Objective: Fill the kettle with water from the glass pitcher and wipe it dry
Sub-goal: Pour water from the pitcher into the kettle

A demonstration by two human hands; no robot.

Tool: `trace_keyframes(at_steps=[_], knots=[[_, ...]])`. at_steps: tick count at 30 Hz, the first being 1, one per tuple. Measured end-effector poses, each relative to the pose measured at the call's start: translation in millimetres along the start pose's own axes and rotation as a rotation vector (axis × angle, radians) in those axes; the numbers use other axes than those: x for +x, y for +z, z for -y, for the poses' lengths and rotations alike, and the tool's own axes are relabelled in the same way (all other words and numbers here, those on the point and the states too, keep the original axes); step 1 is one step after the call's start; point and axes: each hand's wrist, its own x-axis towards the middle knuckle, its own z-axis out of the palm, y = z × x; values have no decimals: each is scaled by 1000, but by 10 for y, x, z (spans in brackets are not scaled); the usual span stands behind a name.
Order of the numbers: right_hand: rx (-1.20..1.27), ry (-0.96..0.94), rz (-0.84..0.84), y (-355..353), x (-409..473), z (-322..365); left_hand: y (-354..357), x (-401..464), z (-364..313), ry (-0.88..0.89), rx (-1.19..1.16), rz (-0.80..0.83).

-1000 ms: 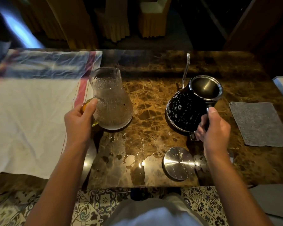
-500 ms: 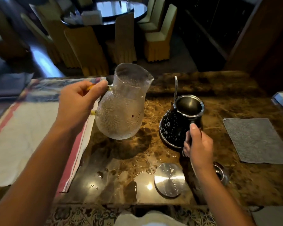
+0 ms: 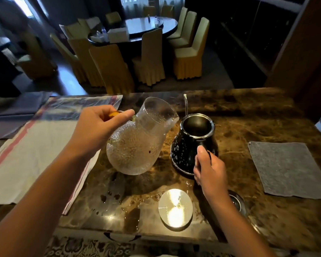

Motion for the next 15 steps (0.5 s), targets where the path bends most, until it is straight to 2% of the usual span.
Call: trace_keyframes(at_steps=[8, 15], knots=[[33, -23, 29, -40, 8, -22, -128, 266, -88, 69, 134, 125], [3, -26, -40, -13, 7, -74, -73, 480, -231, 131, 212, 230]])
